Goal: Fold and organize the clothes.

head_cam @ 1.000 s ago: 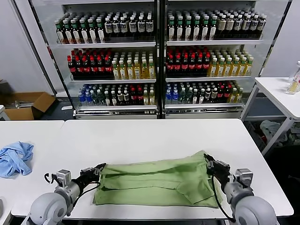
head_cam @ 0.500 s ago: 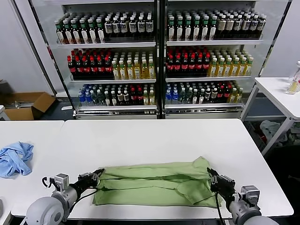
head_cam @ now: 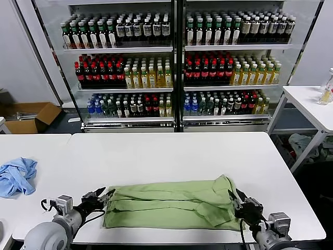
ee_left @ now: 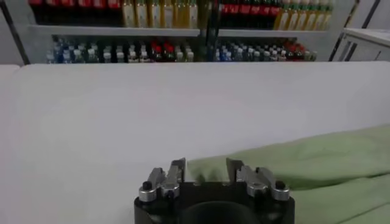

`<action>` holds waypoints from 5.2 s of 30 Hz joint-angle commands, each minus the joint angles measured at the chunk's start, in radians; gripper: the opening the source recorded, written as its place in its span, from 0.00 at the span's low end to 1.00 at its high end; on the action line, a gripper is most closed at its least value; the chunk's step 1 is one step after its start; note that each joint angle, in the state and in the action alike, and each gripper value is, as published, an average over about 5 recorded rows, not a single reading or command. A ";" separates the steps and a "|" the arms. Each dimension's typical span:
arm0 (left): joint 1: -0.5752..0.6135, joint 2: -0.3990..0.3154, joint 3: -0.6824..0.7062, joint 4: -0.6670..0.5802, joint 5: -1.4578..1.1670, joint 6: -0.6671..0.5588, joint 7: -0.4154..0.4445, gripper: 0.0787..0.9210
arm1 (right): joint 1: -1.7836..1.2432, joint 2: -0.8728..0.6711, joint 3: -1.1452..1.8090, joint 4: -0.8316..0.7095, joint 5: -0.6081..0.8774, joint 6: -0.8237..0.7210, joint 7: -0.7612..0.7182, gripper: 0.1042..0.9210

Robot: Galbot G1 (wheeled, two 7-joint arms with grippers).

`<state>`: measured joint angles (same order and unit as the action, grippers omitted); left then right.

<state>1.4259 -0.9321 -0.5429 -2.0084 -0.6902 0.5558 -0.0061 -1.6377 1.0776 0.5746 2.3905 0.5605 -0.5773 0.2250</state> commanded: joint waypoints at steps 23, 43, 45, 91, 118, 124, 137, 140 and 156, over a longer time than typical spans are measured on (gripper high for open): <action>0.030 -0.234 0.221 -0.009 0.117 -0.098 -0.458 0.78 | -0.047 0.048 -0.088 0.059 -0.182 0.000 0.029 0.88; -0.008 -0.162 0.063 -0.096 0.154 -0.077 -0.399 0.09 | -0.006 0.031 -0.032 0.016 -0.186 0.000 0.021 0.88; 0.001 -0.123 -0.007 -0.099 0.143 -0.076 -0.387 0.05 | 0.005 0.025 -0.023 0.015 -0.181 0.000 0.019 0.88; -0.175 -0.359 0.419 -0.100 -0.075 -0.024 -0.373 0.03 | 0.096 0.031 -0.039 -0.054 -0.205 -0.001 0.025 0.88; -0.086 -0.295 0.192 -0.154 0.133 -0.092 -0.241 0.52 | 0.175 0.015 -0.075 -0.083 -0.194 -0.001 0.013 0.88; 0.018 -0.219 0.041 -0.024 0.302 -0.039 -0.191 0.74 | 0.193 0.019 -0.106 -0.095 -0.197 -0.001 0.010 0.88; 0.006 -0.263 0.077 0.022 0.326 -0.006 -0.186 0.88 | 0.177 0.009 -0.098 -0.086 -0.198 -0.001 0.008 0.88; -0.002 -0.267 0.083 0.031 0.289 -0.003 -0.176 0.88 | 0.178 0.011 -0.102 -0.088 -0.199 -0.001 0.008 0.88; -0.021 -0.283 0.102 0.053 0.167 -0.002 -0.164 0.44 | 0.179 0.011 -0.105 -0.090 -0.199 -0.001 0.008 0.88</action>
<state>1.4019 -1.2135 -0.4318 -1.9705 -0.4809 0.5492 -0.1805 -1.4592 1.0891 0.4710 2.2993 0.3613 -0.5785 0.2326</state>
